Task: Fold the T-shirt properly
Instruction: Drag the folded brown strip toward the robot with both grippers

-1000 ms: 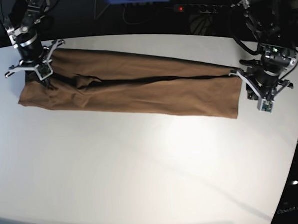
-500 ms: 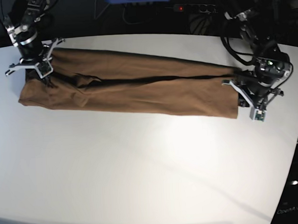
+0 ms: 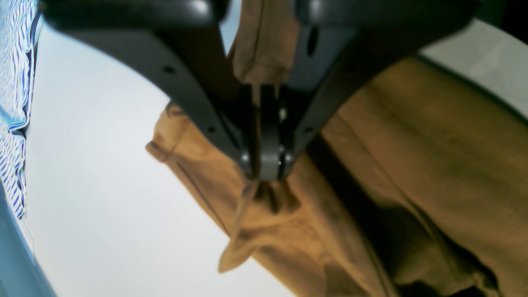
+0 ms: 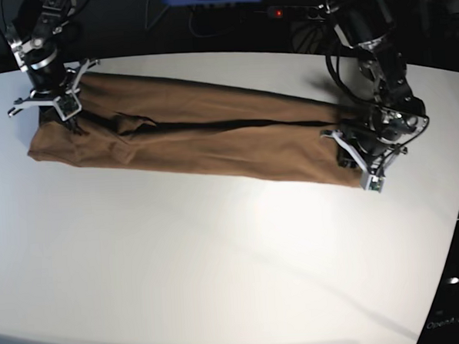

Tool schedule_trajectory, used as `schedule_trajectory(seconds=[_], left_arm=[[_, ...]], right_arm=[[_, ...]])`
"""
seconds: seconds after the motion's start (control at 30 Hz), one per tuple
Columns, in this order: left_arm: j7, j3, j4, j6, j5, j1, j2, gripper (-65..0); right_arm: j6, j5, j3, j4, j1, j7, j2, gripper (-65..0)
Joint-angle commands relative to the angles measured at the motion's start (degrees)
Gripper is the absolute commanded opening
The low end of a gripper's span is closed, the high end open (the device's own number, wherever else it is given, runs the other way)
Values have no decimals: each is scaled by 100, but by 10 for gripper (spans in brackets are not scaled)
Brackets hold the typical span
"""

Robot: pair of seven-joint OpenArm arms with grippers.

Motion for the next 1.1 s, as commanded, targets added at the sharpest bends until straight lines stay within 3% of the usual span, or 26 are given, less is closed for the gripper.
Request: schedule_trajectory(seconds=[0.0,0.4,1.07], left_arm=[[-7,9,-45,12,111,-31,-6,-568],[-174,-298,-133,12,164,347,-103,-568],[-191,-369,-106,12,164,839,-138,-568]], right_arm=[[-51,106,16,116,-5,116,31,-643],[-51,97,33,354,-22,256,13,-643],[-51,97,51,327,-831,467,5,-643]])
